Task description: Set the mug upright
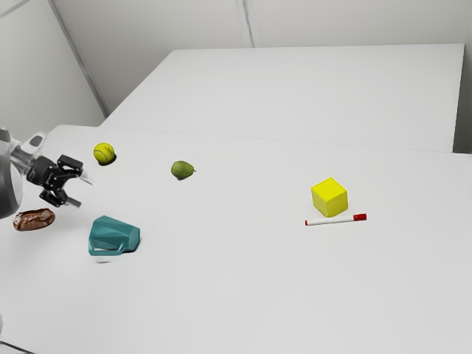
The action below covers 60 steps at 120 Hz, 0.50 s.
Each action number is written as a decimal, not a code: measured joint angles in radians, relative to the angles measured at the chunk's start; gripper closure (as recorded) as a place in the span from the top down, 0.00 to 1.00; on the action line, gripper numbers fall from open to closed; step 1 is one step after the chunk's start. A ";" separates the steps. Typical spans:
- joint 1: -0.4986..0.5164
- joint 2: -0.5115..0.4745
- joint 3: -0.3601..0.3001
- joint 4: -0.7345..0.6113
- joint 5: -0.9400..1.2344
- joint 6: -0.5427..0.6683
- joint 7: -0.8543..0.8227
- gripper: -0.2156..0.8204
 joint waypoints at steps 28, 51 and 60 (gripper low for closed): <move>-0.015 -0.064 0.017 -0.179 -0.029 -0.071 0.229 0.79; -0.032 -0.060 0.017 -0.234 -0.047 -0.061 0.361 0.79; -0.042 -0.060 0.015 -0.260 -0.064 -0.056 0.402 0.79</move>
